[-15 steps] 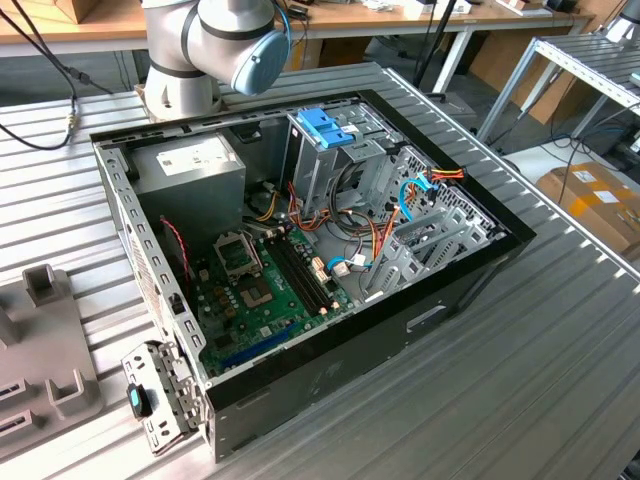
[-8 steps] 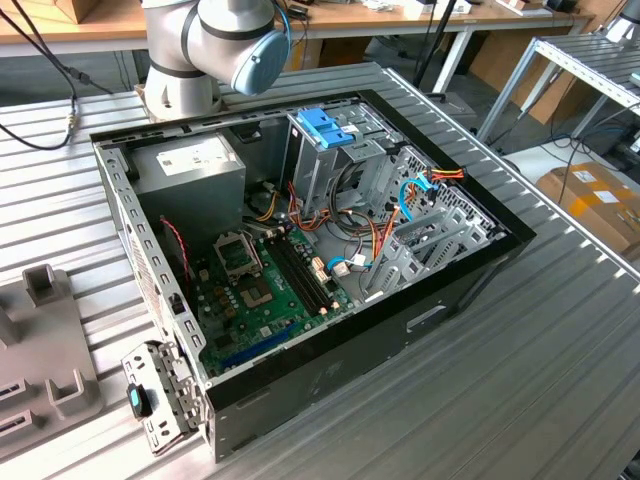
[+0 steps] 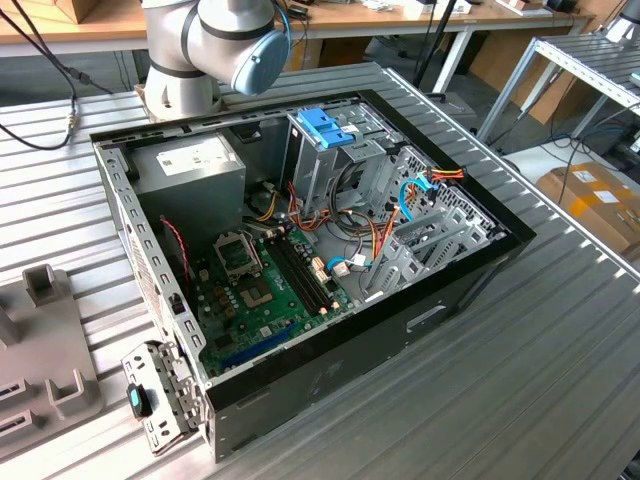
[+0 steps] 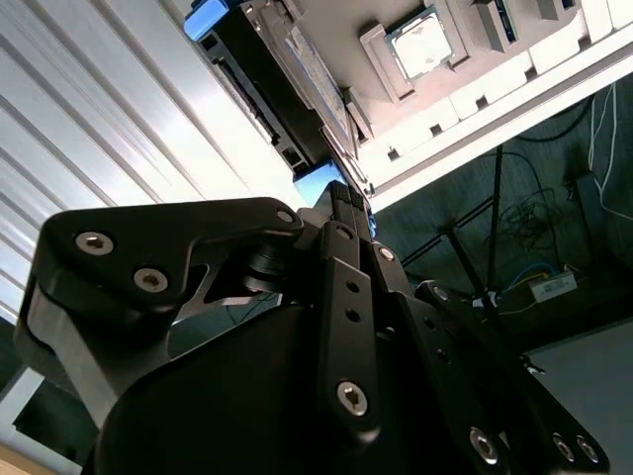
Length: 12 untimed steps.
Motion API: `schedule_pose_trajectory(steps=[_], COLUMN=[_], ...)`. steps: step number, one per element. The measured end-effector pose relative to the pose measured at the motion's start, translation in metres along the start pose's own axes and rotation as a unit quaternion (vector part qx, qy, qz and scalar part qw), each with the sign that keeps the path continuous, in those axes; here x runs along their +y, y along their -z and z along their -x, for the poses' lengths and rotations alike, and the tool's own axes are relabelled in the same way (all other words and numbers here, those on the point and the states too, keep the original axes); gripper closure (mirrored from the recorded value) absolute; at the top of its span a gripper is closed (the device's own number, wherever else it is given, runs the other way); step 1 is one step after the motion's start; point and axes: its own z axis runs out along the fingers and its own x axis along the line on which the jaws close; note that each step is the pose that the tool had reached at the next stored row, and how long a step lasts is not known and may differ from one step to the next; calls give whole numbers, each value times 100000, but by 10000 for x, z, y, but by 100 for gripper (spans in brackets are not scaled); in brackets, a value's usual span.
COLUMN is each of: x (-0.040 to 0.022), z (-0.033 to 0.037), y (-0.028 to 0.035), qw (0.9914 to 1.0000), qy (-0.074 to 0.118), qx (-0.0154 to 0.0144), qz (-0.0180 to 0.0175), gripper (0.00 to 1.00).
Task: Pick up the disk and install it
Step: 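Pick up the disk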
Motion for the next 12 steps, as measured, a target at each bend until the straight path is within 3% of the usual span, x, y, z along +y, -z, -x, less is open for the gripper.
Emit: schedule_pose_trajectory(steps=[12], x=[0], z=[0], y=[0], qw=[100000], qy=[230], qx=[-1], qz=[-6], gripper=[89])
